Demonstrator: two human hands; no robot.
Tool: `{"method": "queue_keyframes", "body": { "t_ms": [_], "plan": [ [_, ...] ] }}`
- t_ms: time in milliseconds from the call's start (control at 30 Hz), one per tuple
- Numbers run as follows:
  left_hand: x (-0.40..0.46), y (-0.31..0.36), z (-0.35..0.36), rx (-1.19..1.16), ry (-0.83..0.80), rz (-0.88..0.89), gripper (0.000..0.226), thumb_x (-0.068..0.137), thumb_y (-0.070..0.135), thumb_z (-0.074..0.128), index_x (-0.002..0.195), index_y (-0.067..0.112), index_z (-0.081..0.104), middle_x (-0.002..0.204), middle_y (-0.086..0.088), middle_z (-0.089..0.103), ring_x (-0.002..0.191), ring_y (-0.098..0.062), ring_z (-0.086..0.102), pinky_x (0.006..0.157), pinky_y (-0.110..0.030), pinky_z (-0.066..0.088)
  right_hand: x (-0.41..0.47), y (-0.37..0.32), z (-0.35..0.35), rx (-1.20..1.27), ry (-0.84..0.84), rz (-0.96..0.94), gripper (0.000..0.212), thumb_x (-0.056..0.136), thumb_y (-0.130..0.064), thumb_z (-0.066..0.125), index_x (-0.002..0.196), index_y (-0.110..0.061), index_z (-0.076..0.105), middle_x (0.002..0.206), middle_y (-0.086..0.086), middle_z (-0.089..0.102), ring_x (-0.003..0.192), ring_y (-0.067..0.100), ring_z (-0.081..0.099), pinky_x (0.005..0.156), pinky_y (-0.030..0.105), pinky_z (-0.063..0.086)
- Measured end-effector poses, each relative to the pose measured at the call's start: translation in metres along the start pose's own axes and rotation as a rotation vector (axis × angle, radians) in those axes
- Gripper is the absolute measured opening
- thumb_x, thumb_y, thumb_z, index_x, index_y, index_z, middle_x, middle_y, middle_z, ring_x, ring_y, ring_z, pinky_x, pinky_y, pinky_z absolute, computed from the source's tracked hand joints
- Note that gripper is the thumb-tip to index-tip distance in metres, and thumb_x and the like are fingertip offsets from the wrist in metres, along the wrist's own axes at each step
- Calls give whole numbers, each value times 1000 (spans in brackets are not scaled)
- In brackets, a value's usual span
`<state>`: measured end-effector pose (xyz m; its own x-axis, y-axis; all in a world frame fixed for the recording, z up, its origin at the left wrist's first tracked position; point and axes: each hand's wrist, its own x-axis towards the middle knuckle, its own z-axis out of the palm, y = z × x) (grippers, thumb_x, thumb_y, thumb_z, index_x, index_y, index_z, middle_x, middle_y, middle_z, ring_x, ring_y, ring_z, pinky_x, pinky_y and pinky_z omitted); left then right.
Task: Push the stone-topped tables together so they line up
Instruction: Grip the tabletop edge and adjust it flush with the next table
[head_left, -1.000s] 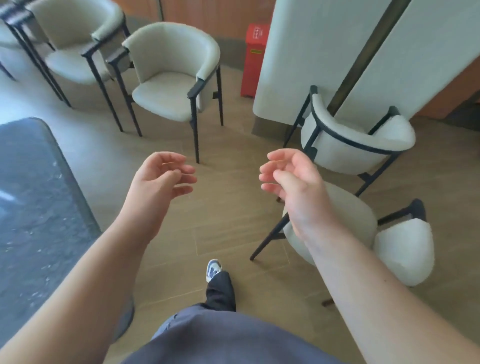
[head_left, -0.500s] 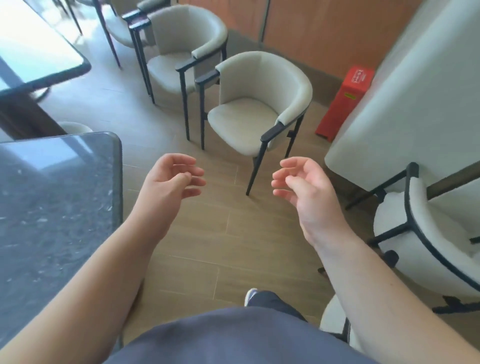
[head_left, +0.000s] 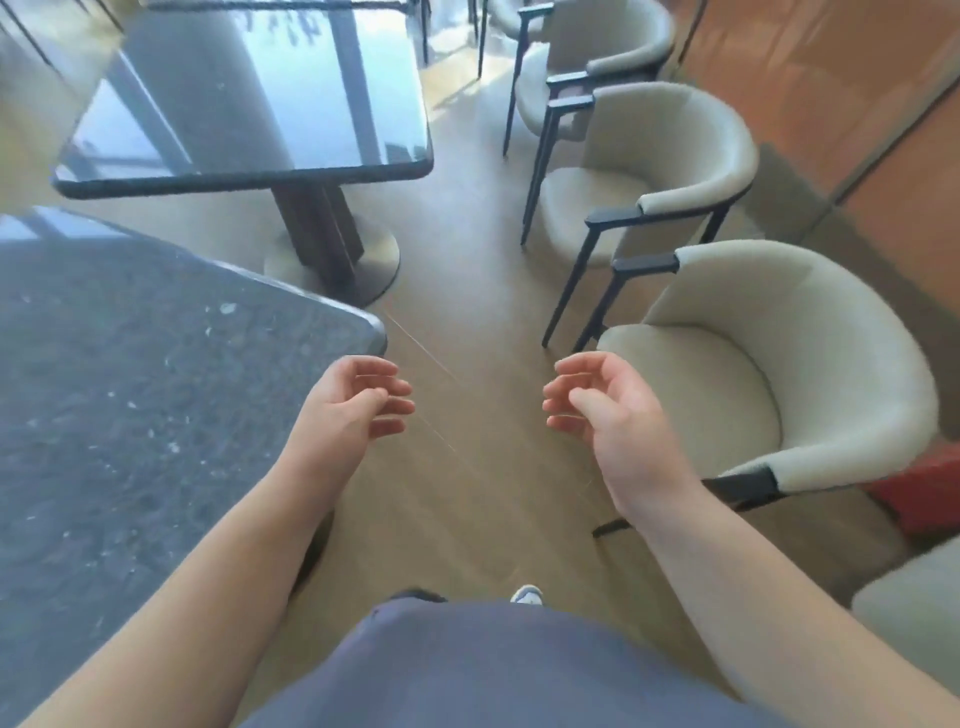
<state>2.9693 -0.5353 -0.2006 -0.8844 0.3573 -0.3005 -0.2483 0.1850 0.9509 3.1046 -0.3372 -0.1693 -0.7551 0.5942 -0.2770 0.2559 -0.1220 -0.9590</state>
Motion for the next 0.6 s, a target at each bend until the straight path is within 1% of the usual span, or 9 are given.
{"method": "queue_keyframes", "body": {
  "t_ms": [133, 267, 367, 533, 600],
  "plan": [
    [43, 6, 3, -103, 176, -57, 29, 98, -8, 39, 106, 12, 59, 94, -6, 69, 83, -19, 70, 80, -39, 57, 88, -32, 30, -117, -216, -1, 28, 93, 5, 41, 105, -12, 60, 89, 3, 67, 84, 17, 65, 81, 37, 57],
    [93, 12, -7, -177, 347, -78, 26, 98, -8, 40, 110, 7, 58, 94, -8, 67, 83, -20, 68, 79, -39, 57, 165, -50, 74, -166, -441, -2, 29, 93, 7, 41, 104, -10, 60, 86, 3, 68, 80, 15, 65, 78, 33, 56],
    [142, 10, -19, -231, 446, -93, 26, 98, -9, 39, 108, 7, 57, 94, -9, 66, 80, -19, 67, 79, -39, 56, 227, -56, 114, -224, -535, 12, 28, 94, 6, 40, 106, -9, 61, 86, 3, 68, 80, 16, 66, 78, 33, 57],
    [232, 6, -51, -258, 520, -156, 26, 98, -7, 40, 106, 9, 59, 94, -9, 68, 83, -21, 68, 76, -36, 56, 325, -62, 185, -330, -633, 65, 29, 92, 7, 40, 104, -10, 61, 84, 1, 67, 80, 16, 65, 79, 34, 56],
    [259, 8, -65, -269, 573, -172, 26, 98, -6, 40, 104, 11, 59, 94, -8, 68, 82, -19, 68, 75, -35, 55, 357, -63, 213, -406, -711, 63, 31, 91, 8, 38, 102, -11, 60, 84, 1, 66, 78, 16, 64, 78, 34, 55]
  ]
}}
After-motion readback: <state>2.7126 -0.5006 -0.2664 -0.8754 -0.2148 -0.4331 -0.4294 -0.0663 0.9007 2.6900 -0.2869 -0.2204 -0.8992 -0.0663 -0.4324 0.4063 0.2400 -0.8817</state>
